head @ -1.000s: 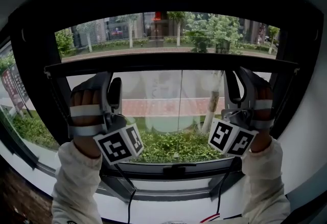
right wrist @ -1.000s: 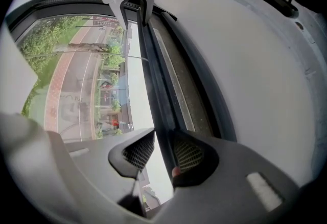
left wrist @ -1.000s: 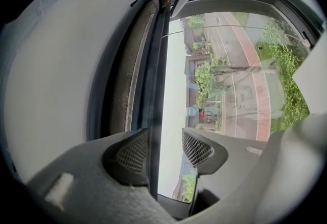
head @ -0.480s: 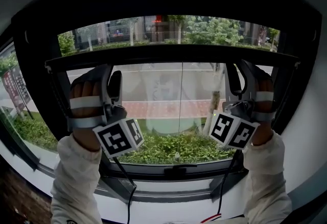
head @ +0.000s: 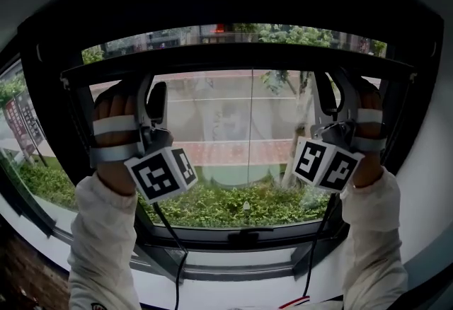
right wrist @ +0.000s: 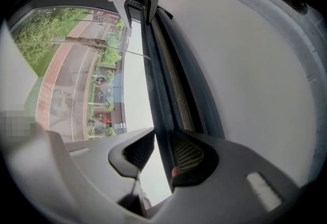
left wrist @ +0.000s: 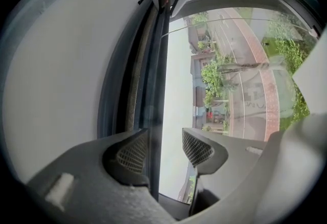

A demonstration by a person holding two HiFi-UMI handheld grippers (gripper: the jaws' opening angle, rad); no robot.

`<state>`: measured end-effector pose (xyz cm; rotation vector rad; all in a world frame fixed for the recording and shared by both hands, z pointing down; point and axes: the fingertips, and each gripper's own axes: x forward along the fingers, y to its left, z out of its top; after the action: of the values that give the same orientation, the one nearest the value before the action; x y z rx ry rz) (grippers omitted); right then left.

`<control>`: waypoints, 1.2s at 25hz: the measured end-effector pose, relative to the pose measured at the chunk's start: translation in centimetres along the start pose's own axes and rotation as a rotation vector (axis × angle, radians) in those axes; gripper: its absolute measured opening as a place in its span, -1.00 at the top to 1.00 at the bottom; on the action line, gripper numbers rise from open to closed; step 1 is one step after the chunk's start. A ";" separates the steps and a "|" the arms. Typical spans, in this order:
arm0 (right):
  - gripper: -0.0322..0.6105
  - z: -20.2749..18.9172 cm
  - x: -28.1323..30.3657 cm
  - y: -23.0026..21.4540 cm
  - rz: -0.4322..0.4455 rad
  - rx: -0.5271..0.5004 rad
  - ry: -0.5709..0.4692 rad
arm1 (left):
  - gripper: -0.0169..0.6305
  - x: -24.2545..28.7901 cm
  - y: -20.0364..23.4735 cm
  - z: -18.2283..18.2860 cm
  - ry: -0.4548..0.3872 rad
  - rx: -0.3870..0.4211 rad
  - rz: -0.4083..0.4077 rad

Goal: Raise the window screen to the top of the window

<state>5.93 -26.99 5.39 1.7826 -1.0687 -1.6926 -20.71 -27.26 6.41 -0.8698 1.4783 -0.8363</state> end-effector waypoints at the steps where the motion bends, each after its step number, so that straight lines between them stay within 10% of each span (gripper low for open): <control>1: 0.54 0.0 0.0 0.0 -0.002 -0.004 -0.001 | 0.32 0.0 0.0 0.0 0.000 0.002 0.002; 30: 0.55 0.3 1.2 -0.7 -0.063 -0.011 -0.007 | 0.32 0.4 1.5 -0.1 0.001 0.009 0.051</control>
<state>5.73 -27.50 4.10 1.8222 -1.0145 -1.7398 -20.97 -26.92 4.85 -0.8218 1.4906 -0.8056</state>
